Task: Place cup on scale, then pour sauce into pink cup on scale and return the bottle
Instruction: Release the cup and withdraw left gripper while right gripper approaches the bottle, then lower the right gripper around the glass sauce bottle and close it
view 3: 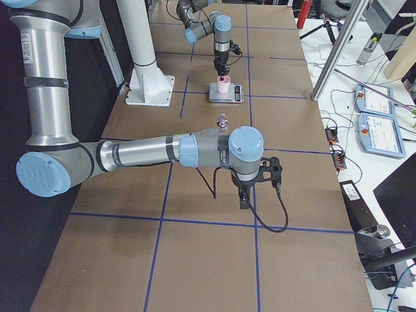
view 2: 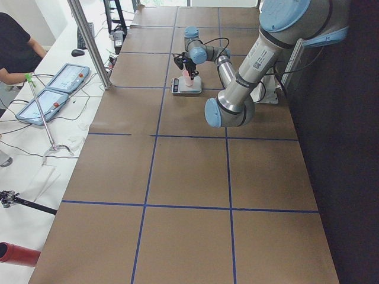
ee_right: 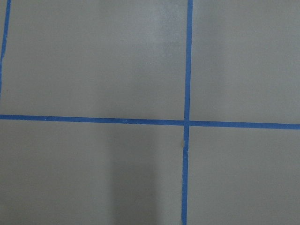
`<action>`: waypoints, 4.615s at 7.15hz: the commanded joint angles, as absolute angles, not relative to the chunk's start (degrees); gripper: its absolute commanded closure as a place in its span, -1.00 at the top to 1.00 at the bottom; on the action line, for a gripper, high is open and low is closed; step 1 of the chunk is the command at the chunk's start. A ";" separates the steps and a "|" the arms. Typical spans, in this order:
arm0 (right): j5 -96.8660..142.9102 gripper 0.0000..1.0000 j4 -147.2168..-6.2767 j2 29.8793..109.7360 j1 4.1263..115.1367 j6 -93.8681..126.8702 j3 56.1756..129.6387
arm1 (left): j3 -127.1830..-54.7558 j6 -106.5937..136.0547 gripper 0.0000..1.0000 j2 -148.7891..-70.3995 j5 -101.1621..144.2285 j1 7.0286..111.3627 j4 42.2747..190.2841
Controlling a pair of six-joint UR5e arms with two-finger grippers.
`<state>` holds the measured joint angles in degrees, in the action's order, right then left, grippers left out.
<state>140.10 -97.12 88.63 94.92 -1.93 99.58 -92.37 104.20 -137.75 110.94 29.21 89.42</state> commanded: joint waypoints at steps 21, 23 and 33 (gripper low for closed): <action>50.28 1.00 -49.97 105.92 7.29 79.20 119.75 | -125.42 23.85 1.00 -93.82 117.33 60.82 77.90; 47.91 1.00 -40.55 105.73 7.38 71.83 114.02 | -122.97 21.89 1.00 -91.24 117.33 62.22 82.86; 48.08 1.00 -40.25 100.81 12.74 65.83 109.16 | -120.67 22.06 1.00 -87.54 117.33 63.28 90.79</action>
